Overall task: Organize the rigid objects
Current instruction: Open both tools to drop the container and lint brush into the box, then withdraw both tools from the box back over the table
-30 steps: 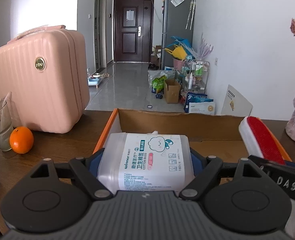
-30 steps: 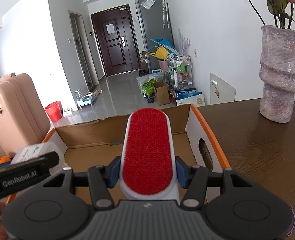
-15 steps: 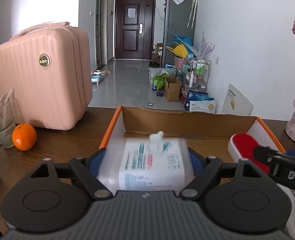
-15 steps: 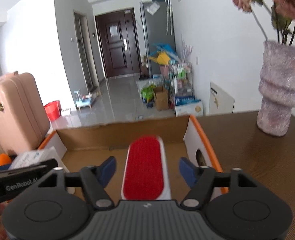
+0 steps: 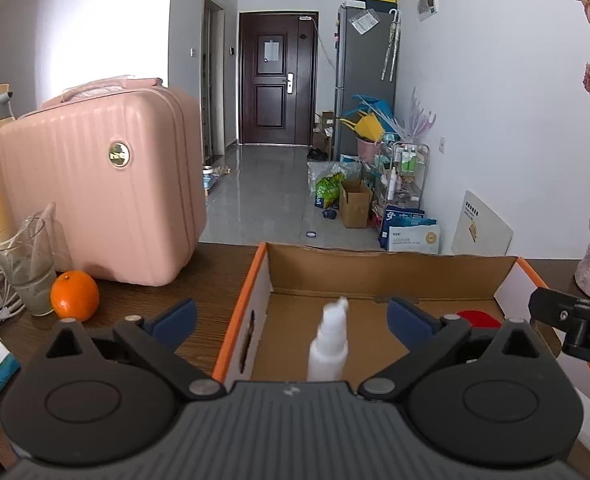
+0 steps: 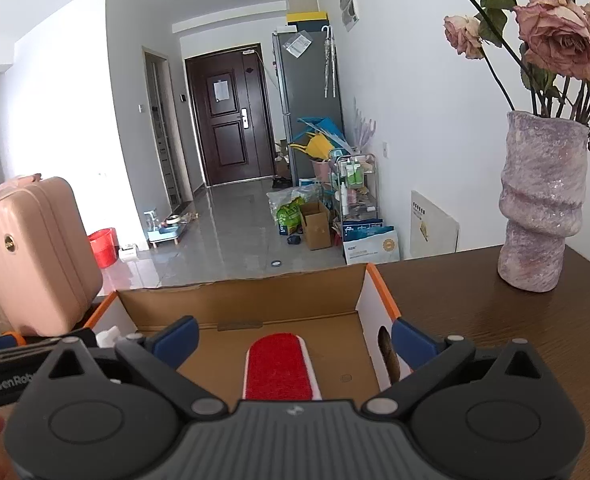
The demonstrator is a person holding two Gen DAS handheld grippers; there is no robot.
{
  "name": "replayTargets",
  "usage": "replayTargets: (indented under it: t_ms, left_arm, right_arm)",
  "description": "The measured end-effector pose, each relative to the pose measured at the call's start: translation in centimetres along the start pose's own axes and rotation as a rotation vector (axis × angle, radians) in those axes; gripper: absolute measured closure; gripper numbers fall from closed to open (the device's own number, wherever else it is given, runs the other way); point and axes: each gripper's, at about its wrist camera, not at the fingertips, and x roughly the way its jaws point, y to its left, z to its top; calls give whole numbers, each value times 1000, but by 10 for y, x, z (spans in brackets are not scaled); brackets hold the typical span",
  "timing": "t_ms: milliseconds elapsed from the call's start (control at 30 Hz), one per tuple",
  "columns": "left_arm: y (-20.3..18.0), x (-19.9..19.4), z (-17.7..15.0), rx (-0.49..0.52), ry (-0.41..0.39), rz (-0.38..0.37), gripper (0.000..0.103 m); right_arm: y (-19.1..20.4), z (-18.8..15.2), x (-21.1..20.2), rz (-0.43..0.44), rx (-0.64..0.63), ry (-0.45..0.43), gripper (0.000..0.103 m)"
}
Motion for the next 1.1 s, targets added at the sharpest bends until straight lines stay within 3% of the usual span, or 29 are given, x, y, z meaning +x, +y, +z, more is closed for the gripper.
replayTargets:
  t_ms: [400,1100]
  left_arm:
    - [15,-16,-4,-15,-35,20,0]
    - [49,-95,-55,-17,-100,27,0]
  right_arm:
    - [3,2,-14,22,14,-32,0]
    - [8,-36,-106,11,-71,-157,0]
